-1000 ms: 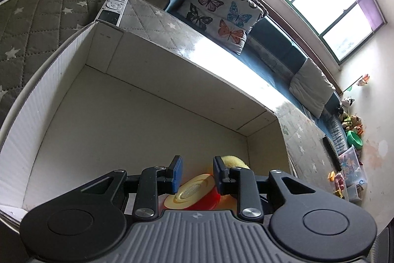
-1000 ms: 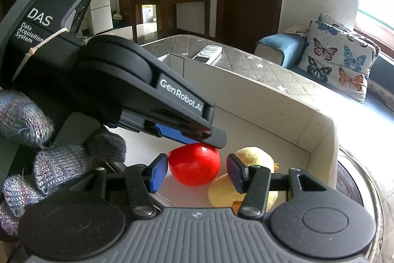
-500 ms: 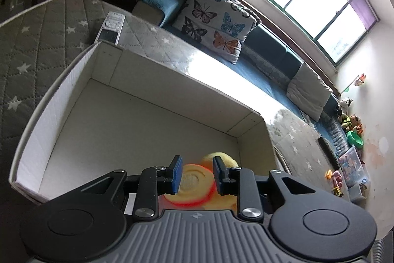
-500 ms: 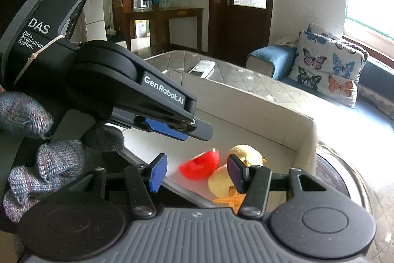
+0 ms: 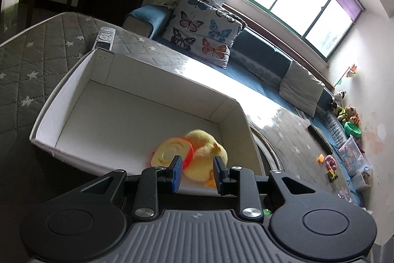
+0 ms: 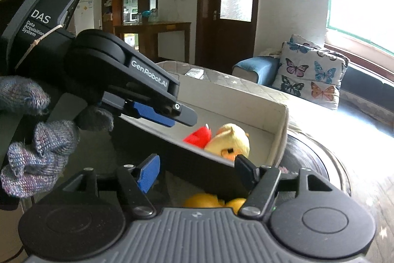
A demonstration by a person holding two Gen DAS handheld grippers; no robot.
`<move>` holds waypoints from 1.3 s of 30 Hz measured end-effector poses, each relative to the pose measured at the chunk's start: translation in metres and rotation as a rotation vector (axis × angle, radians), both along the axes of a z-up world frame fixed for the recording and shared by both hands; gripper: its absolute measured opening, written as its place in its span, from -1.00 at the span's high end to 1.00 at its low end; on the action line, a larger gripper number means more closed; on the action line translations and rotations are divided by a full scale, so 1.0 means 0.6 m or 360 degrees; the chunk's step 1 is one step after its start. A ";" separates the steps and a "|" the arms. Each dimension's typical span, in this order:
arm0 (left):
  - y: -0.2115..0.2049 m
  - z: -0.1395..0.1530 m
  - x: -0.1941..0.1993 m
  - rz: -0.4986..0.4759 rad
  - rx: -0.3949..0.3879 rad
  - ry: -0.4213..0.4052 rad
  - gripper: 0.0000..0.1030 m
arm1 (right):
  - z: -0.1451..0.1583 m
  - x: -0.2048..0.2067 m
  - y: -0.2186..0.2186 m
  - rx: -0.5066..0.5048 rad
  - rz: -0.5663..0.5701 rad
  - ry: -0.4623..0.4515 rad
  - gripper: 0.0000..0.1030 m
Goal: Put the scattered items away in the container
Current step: 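Carry the apple half into the box and open both grippers, then move both grippers to the large yellow rubber duck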
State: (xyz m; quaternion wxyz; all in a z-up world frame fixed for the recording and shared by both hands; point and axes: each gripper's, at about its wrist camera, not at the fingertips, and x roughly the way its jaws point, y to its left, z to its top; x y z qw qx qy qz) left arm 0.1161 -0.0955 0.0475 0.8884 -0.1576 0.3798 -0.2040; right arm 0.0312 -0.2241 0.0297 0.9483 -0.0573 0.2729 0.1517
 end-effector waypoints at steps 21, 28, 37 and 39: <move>-0.026 -0.050 -0.076 -0.0085 0.0037 0.0092 0.40 | -0.050 -0.094 -0.051 0.0073 -0.0220 0.0053 -0.40; -0.032 -0.065 -0.070 -0.0087 0.0028 0.0136 0.39 | -0.059 -0.097 -0.068 0.0073 -0.0272 0.0075 -0.50; -0.048 -0.069 -0.059 -0.0122 0.0027 0.0140 0.38 | -0.089 -0.098 -0.074 0.0128 -0.0274 0.0174 -0.43; -0.051 -0.071 -0.056 -0.0129 0.0026 0.0144 0.38 | -0.092 -0.096 -0.072 0.0132 -0.0263 0.0185 -0.34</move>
